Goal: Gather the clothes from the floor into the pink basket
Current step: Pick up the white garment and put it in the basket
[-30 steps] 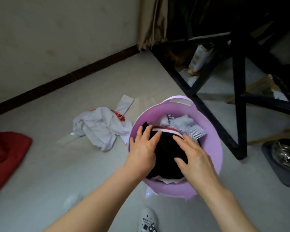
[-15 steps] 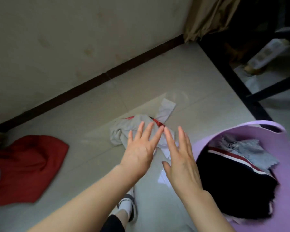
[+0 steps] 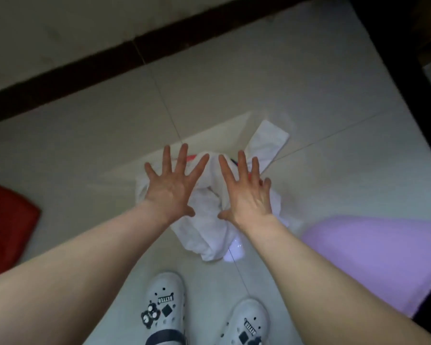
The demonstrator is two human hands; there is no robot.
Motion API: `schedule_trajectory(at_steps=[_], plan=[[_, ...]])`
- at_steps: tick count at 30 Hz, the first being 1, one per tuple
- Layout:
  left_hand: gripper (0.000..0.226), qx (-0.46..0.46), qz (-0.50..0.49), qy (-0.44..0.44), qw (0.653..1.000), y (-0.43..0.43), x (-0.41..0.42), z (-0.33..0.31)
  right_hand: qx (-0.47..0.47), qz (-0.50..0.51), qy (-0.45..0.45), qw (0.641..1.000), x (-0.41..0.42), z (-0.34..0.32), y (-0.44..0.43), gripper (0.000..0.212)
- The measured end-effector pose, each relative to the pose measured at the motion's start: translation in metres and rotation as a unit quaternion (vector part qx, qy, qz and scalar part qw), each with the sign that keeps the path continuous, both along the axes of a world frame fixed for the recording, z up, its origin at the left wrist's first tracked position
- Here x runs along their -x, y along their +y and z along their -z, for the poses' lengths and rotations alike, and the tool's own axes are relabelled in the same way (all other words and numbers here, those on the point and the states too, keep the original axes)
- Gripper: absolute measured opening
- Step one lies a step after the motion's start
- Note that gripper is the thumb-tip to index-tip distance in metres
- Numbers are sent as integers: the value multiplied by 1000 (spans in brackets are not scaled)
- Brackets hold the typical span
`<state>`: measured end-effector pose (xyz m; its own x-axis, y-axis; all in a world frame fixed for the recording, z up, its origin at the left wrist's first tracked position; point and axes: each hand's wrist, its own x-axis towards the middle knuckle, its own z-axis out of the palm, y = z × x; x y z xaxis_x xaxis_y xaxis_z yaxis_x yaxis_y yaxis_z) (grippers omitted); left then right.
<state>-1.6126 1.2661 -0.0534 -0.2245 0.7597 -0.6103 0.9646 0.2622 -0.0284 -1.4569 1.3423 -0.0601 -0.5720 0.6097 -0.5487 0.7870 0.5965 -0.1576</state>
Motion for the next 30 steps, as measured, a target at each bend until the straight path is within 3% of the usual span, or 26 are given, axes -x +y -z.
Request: schedule_trajectory(at_steps=[5, 10, 14, 16, 19, 23, 30], plan=[[133, 24, -6, -1, 1000, -19, -7, 97, 28, -5, -32, 999, -10, 94, -18, 135], [126, -7, -32, -20, 999, -28, -3, 151, 44, 35, -10, 998, -24, 151, -39, 134], [91, 5, -33, -22, 999, -25, -2, 165, -26, 30, 23, 999, -26, 166, -44, 106], [69, -28, -22, -29, 999, -24, -2, 160, -53, 44, 79, 994, -23, 166, -40, 80], [60, -76, -26, -75, 994, -23, -2, 146, -14, 52, 133, 990, -14, 158, -31, 65], [56, -117, -57, -100, 986, -24, -10, 104, -41, 71, 159, 984, -8, 118, -25, 58], [48, -174, -62, -116, 976, -21, -21, -25, -105, 141, 280, 944, -4, -15, -17, 38]])
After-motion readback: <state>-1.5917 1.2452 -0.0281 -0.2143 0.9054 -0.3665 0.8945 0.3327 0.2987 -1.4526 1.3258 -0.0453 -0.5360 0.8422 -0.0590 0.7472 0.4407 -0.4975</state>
